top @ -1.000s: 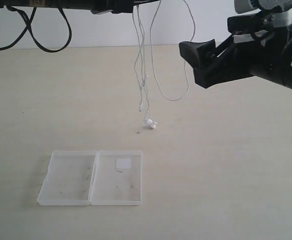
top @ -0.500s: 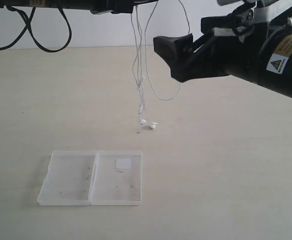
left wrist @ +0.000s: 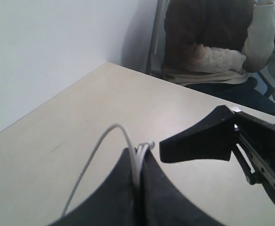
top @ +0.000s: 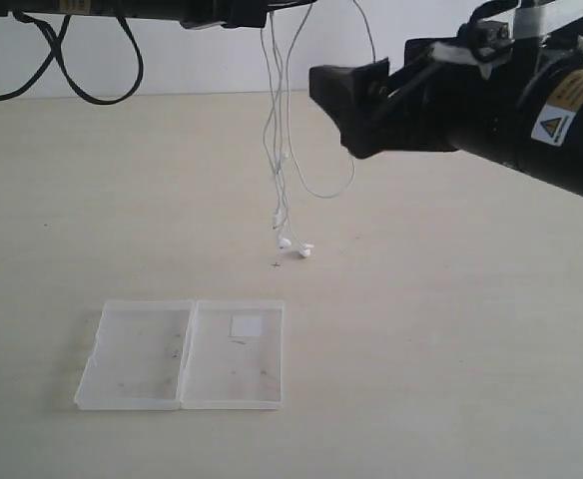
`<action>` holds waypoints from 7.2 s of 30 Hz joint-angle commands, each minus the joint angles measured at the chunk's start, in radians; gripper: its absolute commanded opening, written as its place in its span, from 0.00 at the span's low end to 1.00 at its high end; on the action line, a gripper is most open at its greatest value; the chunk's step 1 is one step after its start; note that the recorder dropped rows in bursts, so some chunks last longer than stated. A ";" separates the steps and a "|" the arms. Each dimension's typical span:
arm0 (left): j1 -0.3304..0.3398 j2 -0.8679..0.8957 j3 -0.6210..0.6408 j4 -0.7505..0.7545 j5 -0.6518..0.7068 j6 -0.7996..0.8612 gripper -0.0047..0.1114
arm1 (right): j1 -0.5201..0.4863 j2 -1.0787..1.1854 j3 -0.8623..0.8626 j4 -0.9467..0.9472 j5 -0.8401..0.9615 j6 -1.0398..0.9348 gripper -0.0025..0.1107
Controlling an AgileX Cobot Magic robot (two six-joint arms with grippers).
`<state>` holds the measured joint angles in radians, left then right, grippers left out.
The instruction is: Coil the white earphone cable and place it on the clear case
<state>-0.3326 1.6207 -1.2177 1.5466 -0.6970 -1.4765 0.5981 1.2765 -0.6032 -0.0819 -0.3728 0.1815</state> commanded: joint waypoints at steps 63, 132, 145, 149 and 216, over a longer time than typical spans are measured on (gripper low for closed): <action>0.015 0.038 -0.007 -0.225 -0.059 0.010 0.04 | -0.001 0.065 -0.045 -0.047 0.084 -0.075 0.80; 0.015 0.044 -0.007 -0.311 -0.031 0.026 0.04 | -0.001 0.109 -0.045 0.108 0.057 -0.135 0.85; 0.015 0.044 -0.007 -0.324 -0.035 0.007 0.04 | -0.007 0.082 -0.045 0.108 0.133 -0.232 0.87; 0.015 0.044 -0.007 -0.324 -0.035 0.005 0.04 | -0.065 0.068 -0.045 0.108 0.136 -0.257 0.87; 0.015 0.044 -0.007 -0.324 -0.032 0.003 0.04 | -0.125 0.174 -0.285 0.204 0.446 -0.453 0.87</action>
<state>-0.3205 1.6646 -1.2198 1.2342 -0.7374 -1.4719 0.4460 1.4364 -0.8802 0.1290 0.0835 -0.2456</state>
